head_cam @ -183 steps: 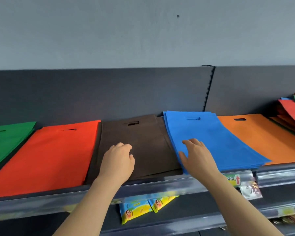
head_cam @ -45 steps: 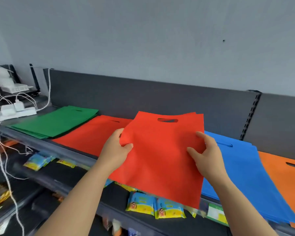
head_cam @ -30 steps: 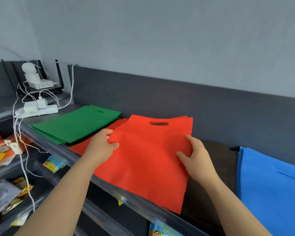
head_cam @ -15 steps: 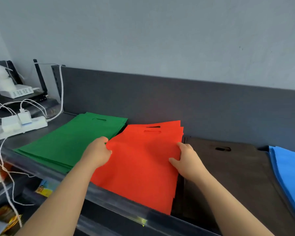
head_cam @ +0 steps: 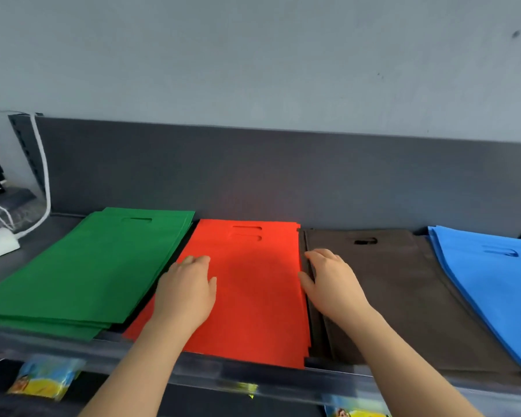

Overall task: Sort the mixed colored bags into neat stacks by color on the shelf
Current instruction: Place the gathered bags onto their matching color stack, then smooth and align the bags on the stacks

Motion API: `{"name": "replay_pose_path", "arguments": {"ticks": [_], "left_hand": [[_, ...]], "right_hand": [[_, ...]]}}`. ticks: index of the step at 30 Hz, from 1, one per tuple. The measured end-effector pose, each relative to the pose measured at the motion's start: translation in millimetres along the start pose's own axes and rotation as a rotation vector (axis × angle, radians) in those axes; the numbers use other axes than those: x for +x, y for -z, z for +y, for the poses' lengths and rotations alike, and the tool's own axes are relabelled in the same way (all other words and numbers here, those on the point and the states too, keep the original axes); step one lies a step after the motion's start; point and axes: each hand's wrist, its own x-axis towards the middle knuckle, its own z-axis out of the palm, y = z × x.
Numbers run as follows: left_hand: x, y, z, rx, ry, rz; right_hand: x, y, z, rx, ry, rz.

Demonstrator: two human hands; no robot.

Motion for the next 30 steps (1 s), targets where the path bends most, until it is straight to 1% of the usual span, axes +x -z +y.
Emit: {"name": "replay_pose_path", "arguments": {"ticks": [7, 12, 17, 21, 30], "left_hand": [[-16.5, 1.1, 75.8, -0.231, -0.206, 0.046], [-30.6, -7.8, 142.5, -0.329, -0.329, 0.032], [-56.0, -18.1, 224.8, -0.395, -0.415, 0.006], [-85.2, -24.0, 302.3, -0.432, -0.476, -0.034], [-144.6, -57.3, 471.3, -0.524, -0.562, -0.135]], "right_hand": [[-40.1, 35.1, 31.6, 0.012, -0.045, 0.109], [-75.1, 65.6, 80.5, 0.009, -0.123, 0.157], [-115.2, 99.9, 150.4, -0.016, -0.213, 0.191], [-150.5, 133.1, 216.8, -0.052, -0.273, 0.184], [-231.8, 199.8, 362.9, -0.129, -0.382, 0.186]]}}
